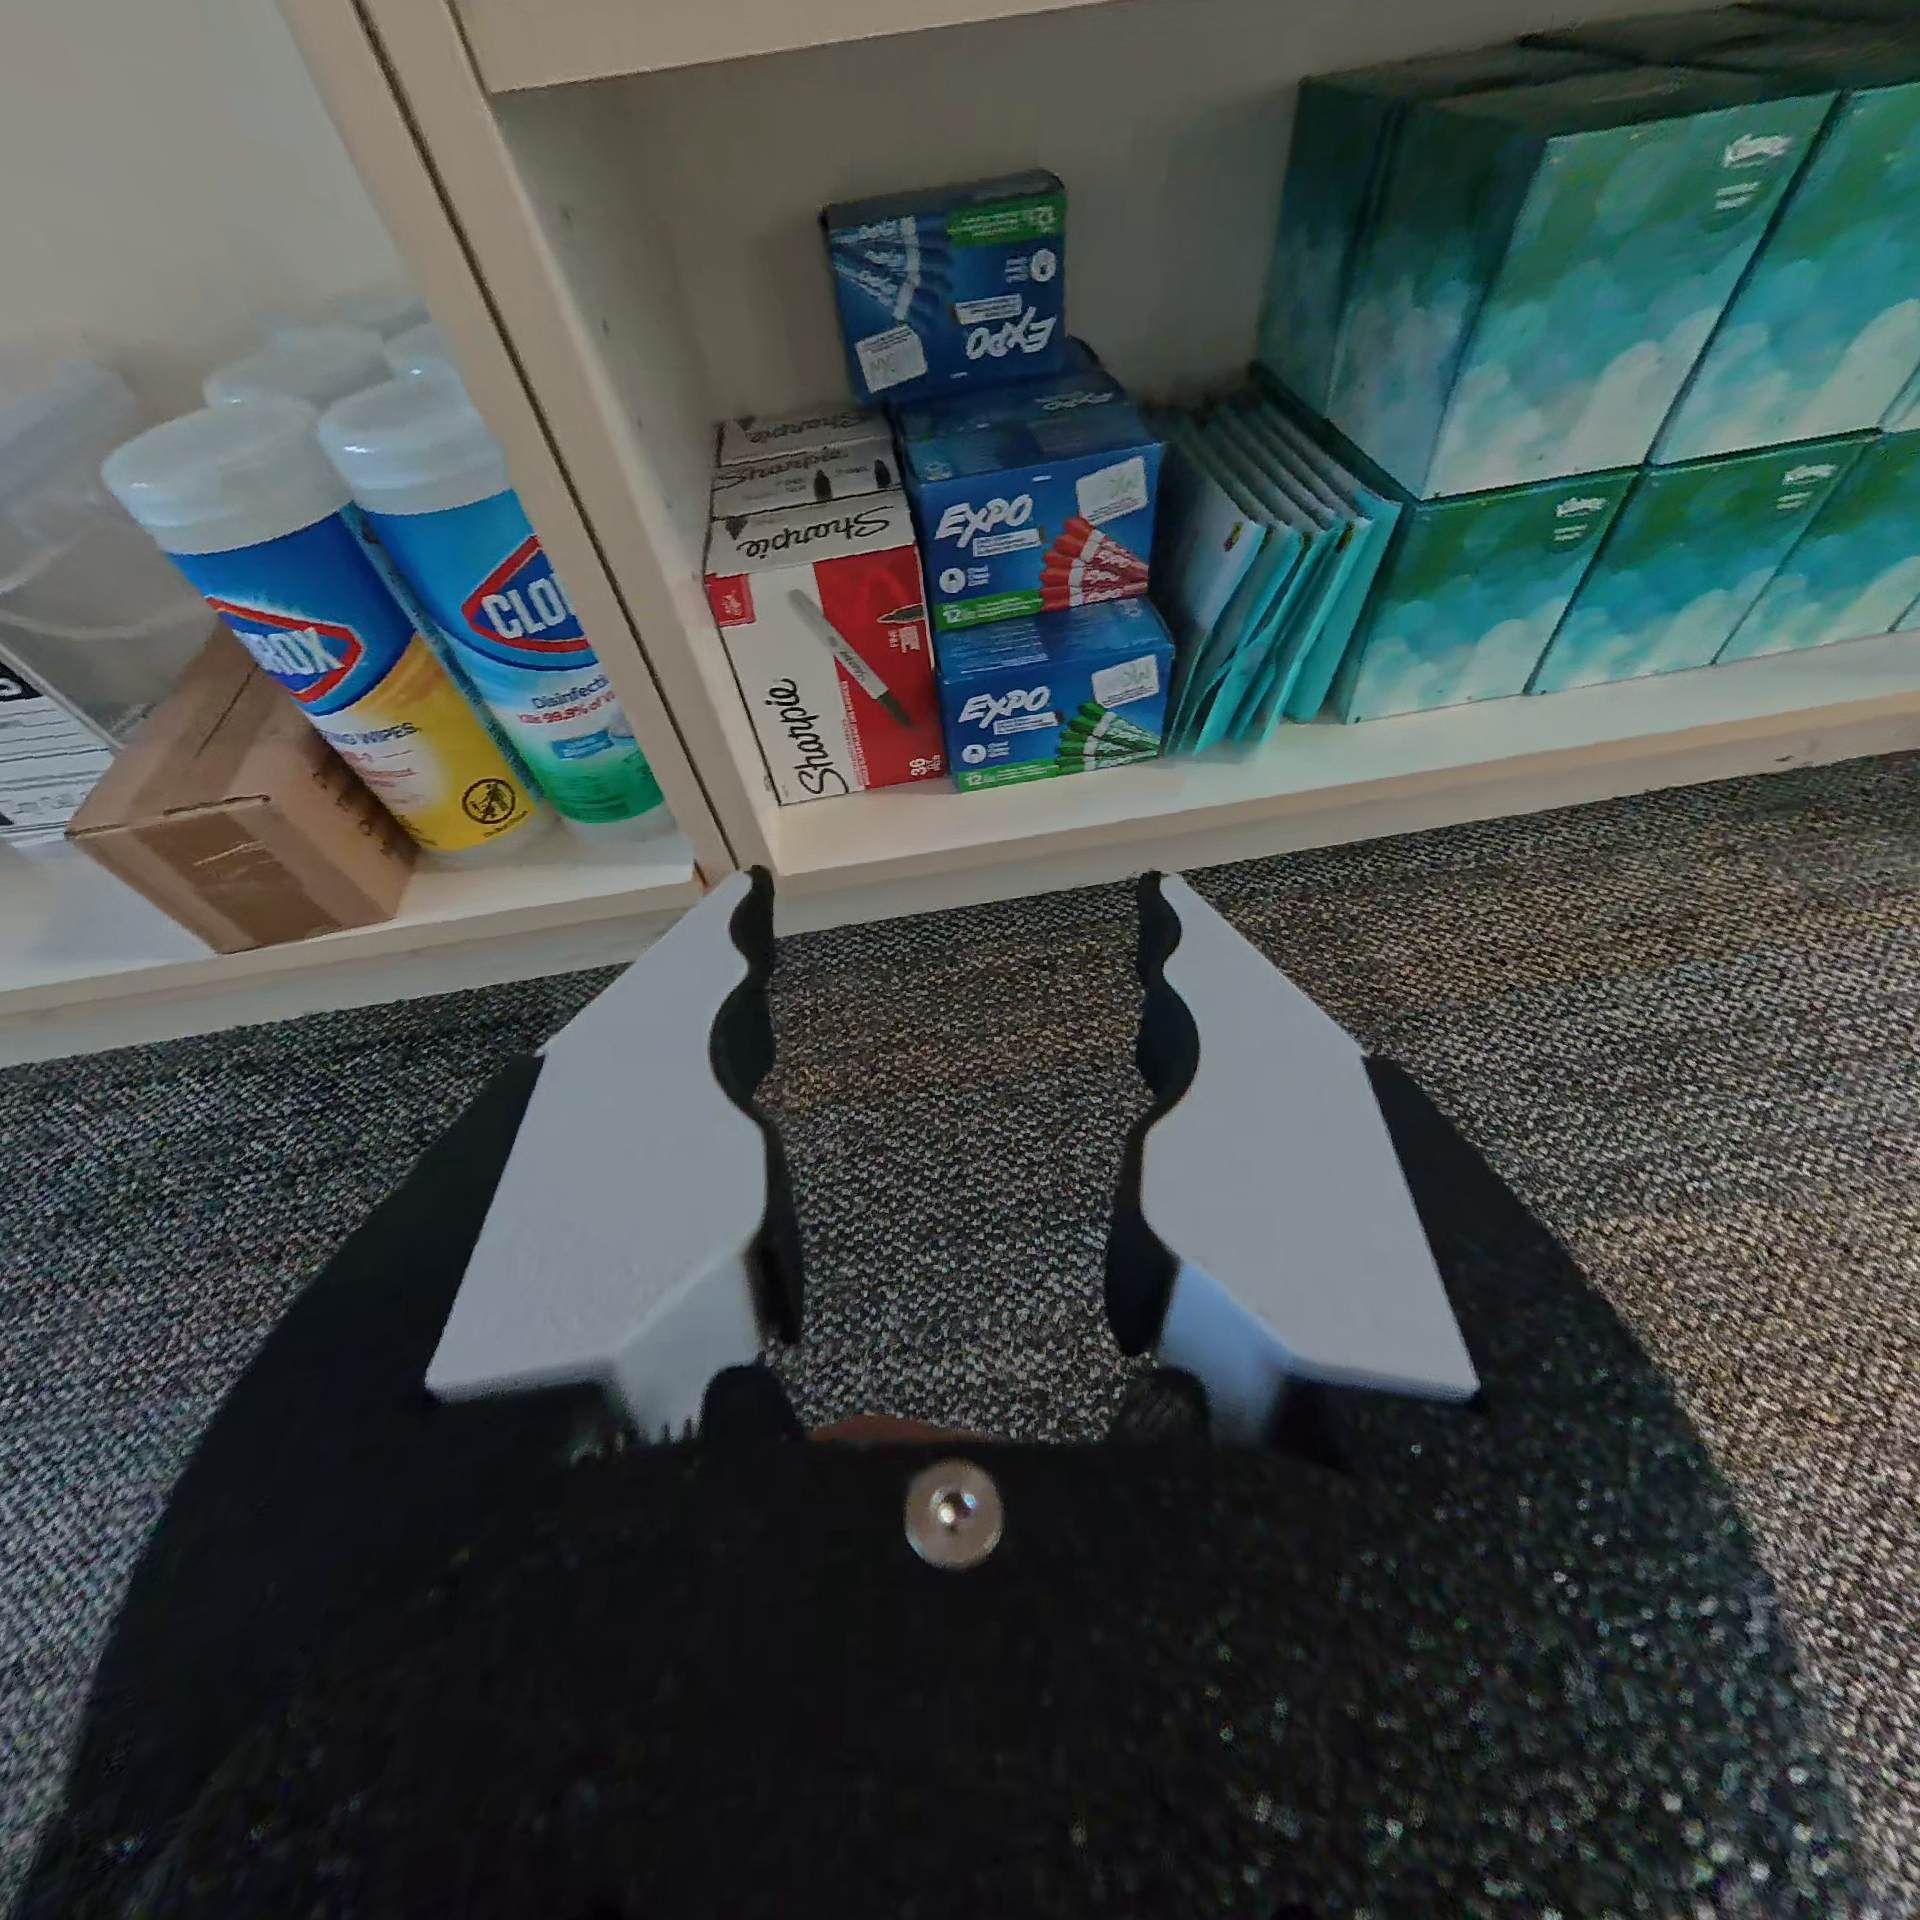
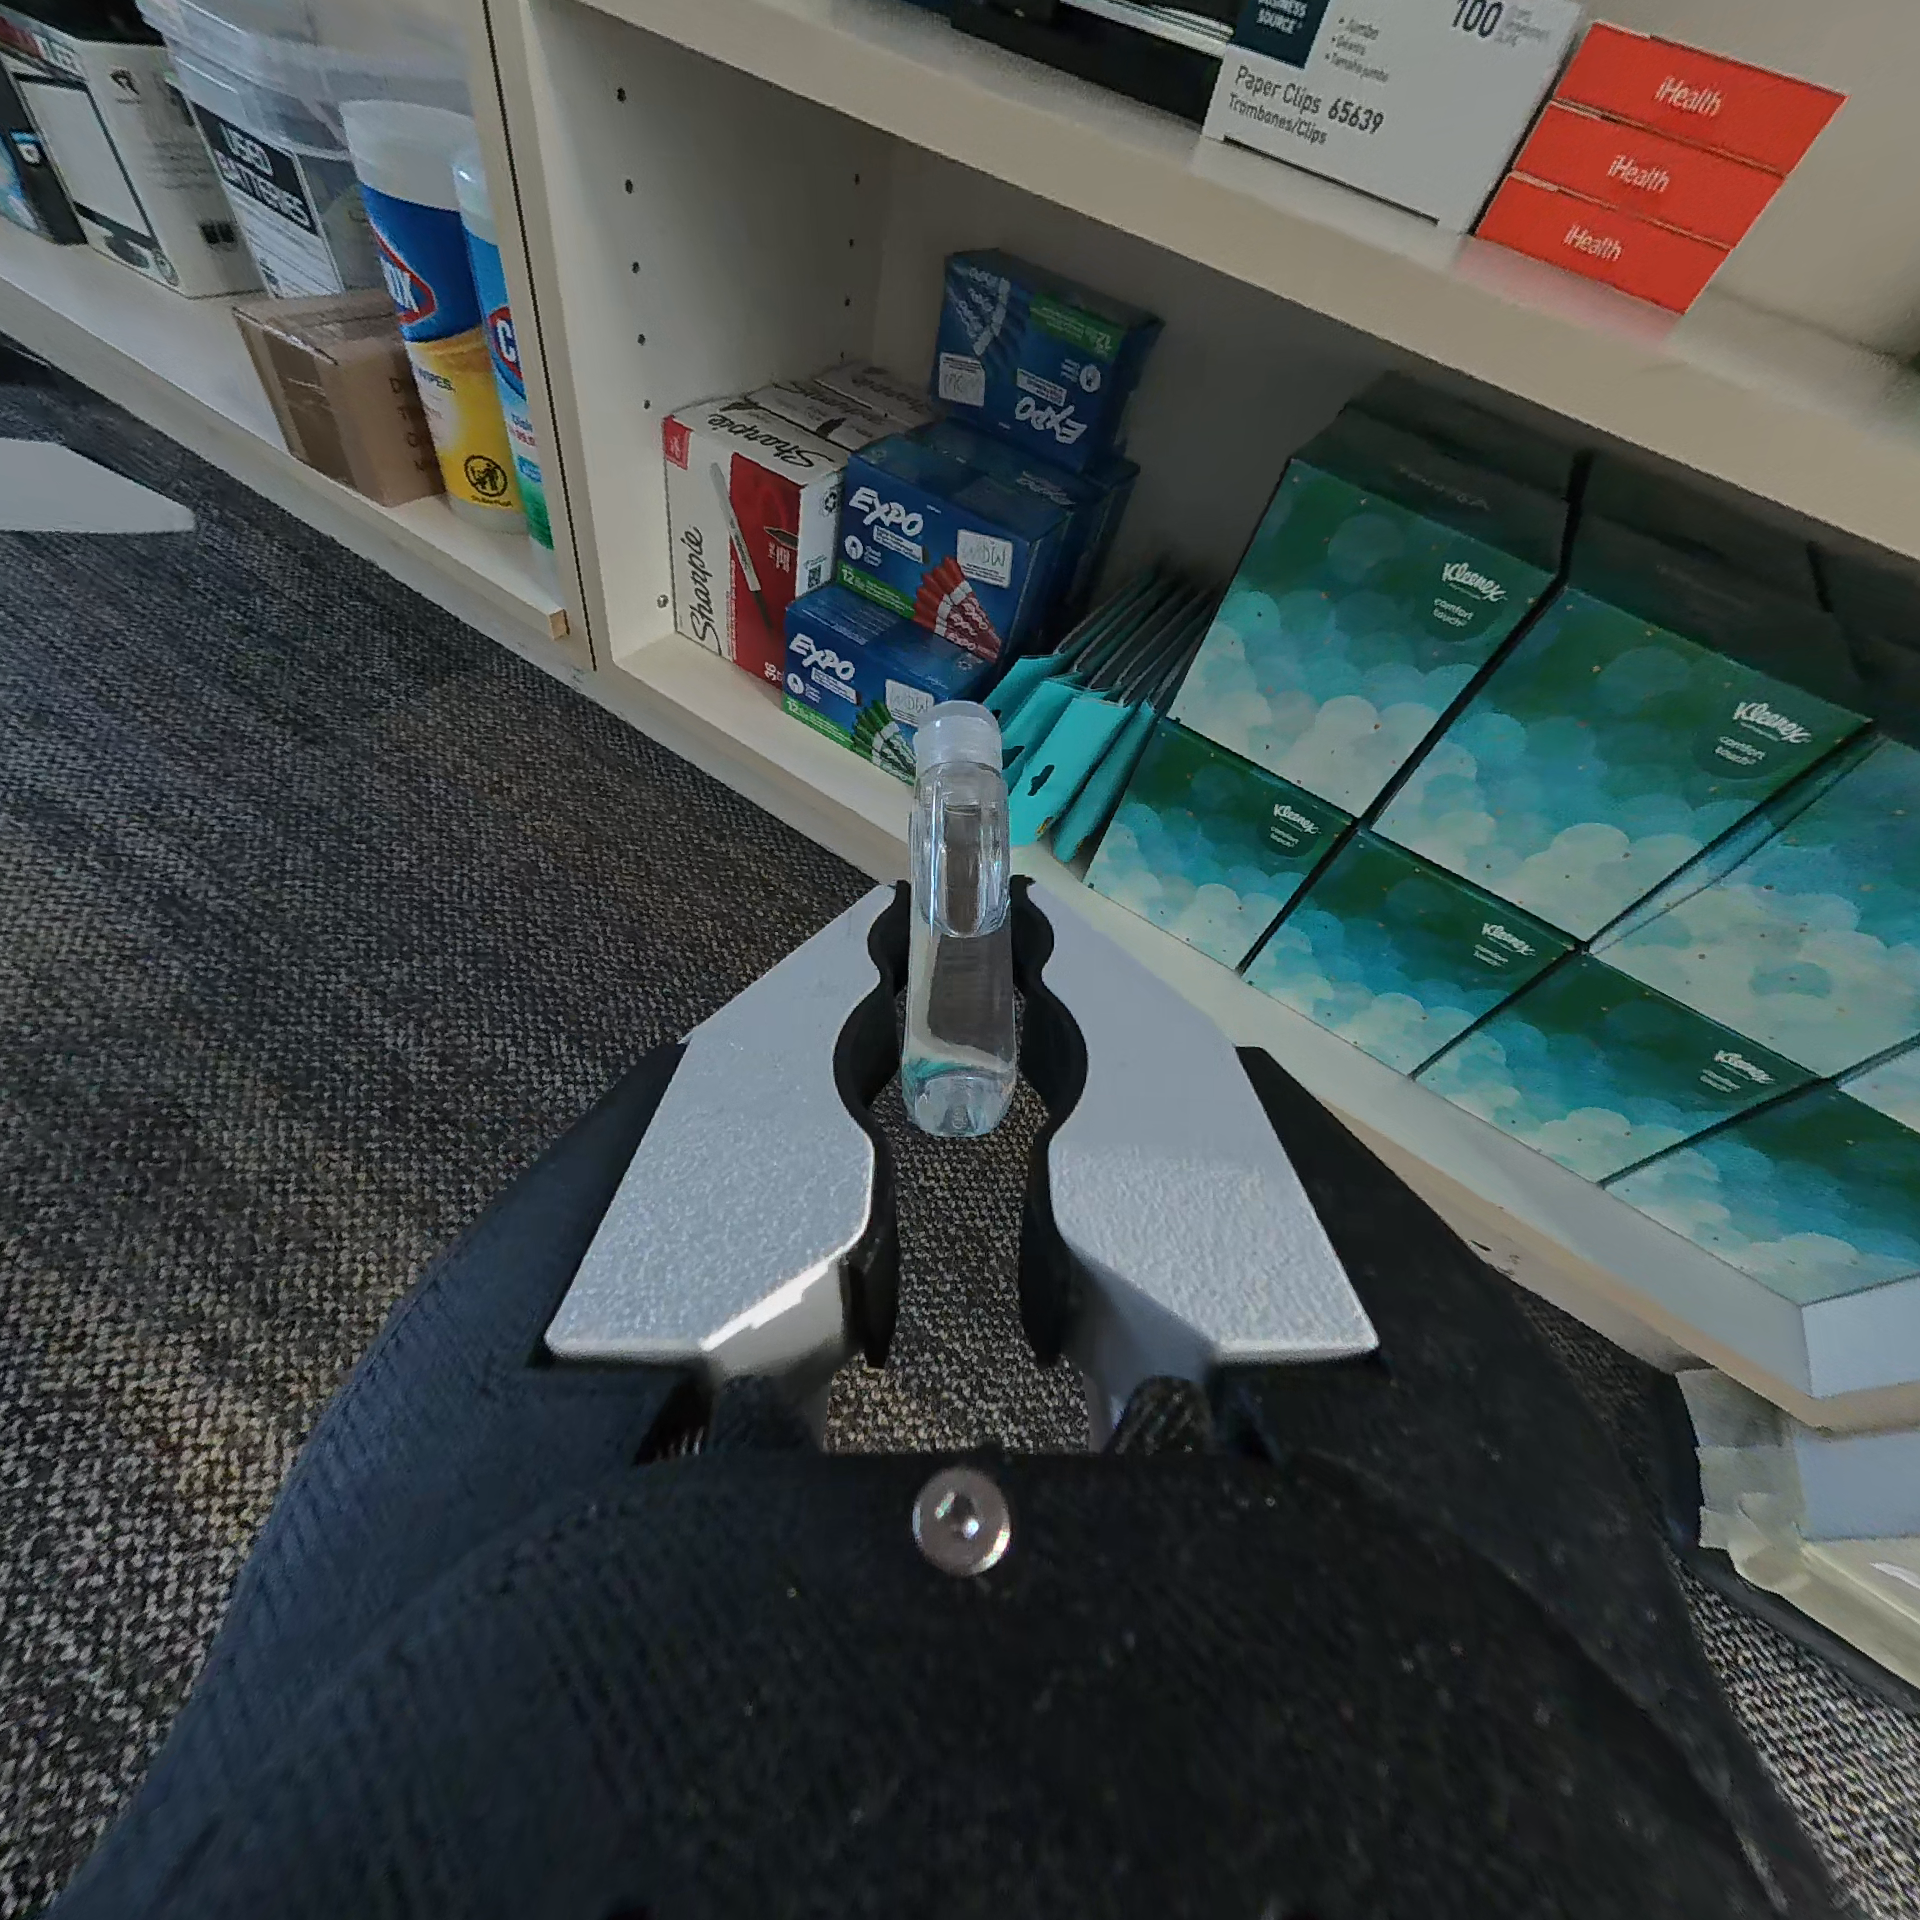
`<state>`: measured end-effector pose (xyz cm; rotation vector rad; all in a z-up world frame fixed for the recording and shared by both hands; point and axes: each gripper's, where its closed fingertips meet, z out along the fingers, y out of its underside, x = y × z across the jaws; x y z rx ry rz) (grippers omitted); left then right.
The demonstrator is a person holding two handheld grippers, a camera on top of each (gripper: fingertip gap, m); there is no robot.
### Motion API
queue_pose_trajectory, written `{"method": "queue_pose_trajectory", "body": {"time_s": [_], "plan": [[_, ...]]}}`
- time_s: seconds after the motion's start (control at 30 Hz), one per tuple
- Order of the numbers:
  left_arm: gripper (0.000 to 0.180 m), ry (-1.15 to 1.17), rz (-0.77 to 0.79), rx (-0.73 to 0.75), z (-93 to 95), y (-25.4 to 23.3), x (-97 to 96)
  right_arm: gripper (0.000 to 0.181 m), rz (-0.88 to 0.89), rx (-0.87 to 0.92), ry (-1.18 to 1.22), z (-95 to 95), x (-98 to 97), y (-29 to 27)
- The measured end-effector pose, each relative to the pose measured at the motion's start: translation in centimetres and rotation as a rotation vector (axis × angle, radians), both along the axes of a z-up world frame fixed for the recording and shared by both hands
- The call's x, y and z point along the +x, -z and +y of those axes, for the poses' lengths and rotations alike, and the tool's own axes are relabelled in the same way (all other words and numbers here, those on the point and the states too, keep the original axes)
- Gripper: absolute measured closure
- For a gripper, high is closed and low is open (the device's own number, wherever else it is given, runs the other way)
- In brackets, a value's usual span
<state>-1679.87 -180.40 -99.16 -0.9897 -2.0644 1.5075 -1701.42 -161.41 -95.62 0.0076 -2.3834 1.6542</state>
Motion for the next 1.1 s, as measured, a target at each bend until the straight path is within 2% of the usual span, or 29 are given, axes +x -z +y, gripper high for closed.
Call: {"method": "queue_pose_trajectory", "body": {"time_s": [0.27,0.47,0.8,0.93,1.03,1.1], "plan": [[0.123,0.062,-0.003,-0.002,1.4,0.1,-1.2,0.165,0.010,-0.008,-0.041,-0.3,1.6,-0.4],[0.133,0.067,-0.049,-0.067,1.3,-0.1,-0.5,0.165,0.050,-0.026,-0.113,-1.4,3.4,-0.7],[0.144,0.018,-0.017,-0.022,0.2,0.2,0.5,0.165,0.071,-0.058,-0.250,-2.7,6.6,-0.9],[0.149,-0.004,-0.005,-0.018,0.0,-0.3,1.0,0.165,0.020,-0.103,-0.276,-3.2,7.6,-1.9],[0.150,-0.043,0.009,-0.025,0.1,-2.7,3.0,0.165,-0.075,-0.168,-0.283,-3.7,9.3,-4.0],[0.151,-0.105,-0.008,-0.024,0.0,-5.1,6.1,0.165,-0.148,-0.145,-0.281,-3.6,11.0,-3.9]]}}
